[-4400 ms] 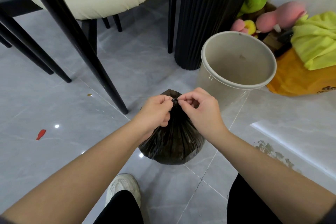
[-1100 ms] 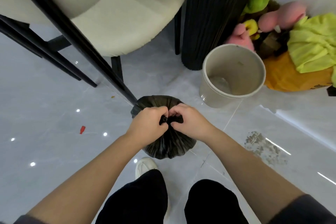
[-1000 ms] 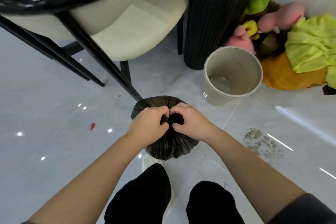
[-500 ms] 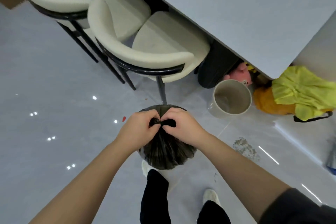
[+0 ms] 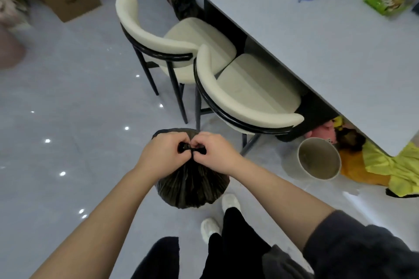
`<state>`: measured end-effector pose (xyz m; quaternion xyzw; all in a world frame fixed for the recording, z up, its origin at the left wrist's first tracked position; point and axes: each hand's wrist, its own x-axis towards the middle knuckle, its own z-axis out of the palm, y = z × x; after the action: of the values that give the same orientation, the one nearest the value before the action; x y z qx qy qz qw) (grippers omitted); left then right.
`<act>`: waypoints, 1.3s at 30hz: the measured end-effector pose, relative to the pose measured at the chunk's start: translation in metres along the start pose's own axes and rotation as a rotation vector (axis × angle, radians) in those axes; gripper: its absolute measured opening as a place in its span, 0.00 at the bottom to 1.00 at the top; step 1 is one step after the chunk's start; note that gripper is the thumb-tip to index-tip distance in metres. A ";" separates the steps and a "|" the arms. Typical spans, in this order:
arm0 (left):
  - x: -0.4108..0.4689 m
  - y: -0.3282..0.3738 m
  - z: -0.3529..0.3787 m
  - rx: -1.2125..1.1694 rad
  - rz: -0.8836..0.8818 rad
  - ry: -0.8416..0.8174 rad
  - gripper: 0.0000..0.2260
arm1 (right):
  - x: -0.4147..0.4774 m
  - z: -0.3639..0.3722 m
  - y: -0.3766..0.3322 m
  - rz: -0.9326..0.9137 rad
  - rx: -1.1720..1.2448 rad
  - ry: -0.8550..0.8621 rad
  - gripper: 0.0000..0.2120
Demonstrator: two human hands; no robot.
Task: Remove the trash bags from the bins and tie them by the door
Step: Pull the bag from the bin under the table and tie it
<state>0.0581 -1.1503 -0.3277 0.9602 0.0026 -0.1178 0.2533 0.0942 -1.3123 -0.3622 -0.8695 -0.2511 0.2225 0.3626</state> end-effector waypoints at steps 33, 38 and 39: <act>0.449 -0.411 -0.380 -0.009 0.052 -0.095 0.05 | 0.672 -0.007 -0.198 0.119 0.302 0.136 0.04; 0.533 -0.450 -0.424 0.036 0.128 -0.157 0.05 | 0.762 -0.020 -0.205 0.168 0.328 0.201 0.08; 0.551 -0.455 -0.432 0.046 0.140 -0.165 0.05 | 0.779 -0.024 -0.204 0.166 0.337 0.219 0.08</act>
<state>0.6614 -0.5731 -0.3097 0.9506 -0.0881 -0.1787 0.2380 0.6554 -0.7337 -0.3552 -0.8332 -0.0970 0.1946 0.5084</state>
